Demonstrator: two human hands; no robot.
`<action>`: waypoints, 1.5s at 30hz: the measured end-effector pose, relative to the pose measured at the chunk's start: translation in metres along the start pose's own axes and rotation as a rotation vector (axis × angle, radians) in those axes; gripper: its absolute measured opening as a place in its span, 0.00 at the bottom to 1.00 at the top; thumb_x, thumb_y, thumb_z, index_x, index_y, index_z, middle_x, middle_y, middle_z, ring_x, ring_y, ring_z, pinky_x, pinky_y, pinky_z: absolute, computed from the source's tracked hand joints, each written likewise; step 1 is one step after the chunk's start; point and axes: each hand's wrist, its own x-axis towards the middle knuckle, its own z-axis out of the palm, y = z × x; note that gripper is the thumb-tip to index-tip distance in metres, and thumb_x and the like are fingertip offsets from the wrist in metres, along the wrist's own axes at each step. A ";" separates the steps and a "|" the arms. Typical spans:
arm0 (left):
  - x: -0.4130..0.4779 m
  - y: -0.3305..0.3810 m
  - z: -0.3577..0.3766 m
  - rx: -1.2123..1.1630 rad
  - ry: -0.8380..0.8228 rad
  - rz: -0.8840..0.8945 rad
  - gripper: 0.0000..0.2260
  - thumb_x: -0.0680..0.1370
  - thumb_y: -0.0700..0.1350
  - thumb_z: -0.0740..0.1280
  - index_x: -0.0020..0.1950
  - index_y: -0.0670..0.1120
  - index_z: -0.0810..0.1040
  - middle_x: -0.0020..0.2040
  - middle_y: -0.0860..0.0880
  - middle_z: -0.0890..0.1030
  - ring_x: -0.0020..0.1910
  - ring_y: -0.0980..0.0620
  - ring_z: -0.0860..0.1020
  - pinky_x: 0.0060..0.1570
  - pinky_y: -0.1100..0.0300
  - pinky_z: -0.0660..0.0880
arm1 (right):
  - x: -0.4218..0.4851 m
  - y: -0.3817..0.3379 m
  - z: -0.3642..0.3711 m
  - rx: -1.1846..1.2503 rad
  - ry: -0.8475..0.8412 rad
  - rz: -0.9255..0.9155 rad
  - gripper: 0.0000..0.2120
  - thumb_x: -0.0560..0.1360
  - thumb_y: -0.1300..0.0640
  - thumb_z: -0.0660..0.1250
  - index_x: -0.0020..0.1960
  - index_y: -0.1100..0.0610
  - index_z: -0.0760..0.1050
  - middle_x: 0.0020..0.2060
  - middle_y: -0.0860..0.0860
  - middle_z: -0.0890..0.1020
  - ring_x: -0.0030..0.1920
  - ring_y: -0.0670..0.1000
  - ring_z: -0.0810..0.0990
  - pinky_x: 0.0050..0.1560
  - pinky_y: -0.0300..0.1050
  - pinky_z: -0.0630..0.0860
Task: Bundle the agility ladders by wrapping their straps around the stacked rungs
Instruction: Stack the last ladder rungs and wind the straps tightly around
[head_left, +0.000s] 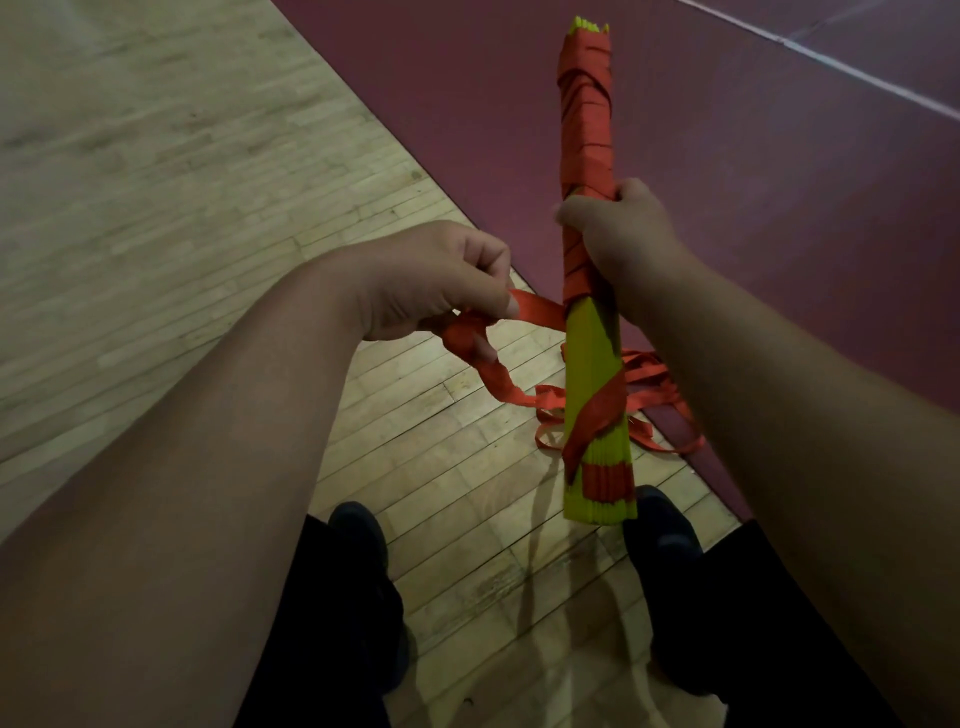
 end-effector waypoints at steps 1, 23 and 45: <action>0.000 0.000 0.000 -0.004 0.004 0.009 0.12 0.80 0.34 0.72 0.40 0.44 0.76 0.49 0.39 0.78 0.39 0.43 0.83 0.47 0.46 0.85 | 0.000 0.000 0.000 0.029 -0.009 0.005 0.17 0.77 0.50 0.74 0.62 0.51 0.74 0.52 0.52 0.81 0.46 0.52 0.82 0.47 0.51 0.84; -0.002 0.002 -0.005 -0.005 0.128 0.228 0.20 0.74 0.49 0.77 0.53 0.33 0.79 0.45 0.39 0.85 0.46 0.48 0.85 0.40 0.58 0.82 | -0.017 -0.006 0.000 0.287 -0.202 0.201 0.20 0.73 0.59 0.76 0.63 0.59 0.77 0.49 0.57 0.83 0.45 0.56 0.86 0.41 0.53 0.84; -0.010 -0.010 -0.025 0.442 0.103 -0.047 0.29 0.71 0.70 0.76 0.42 0.43 0.81 0.40 0.43 0.82 0.39 0.51 0.78 0.42 0.54 0.76 | -0.015 0.000 -0.005 -0.019 -0.324 0.036 0.44 0.75 0.58 0.78 0.83 0.38 0.60 0.60 0.56 0.81 0.45 0.60 0.88 0.41 0.60 0.87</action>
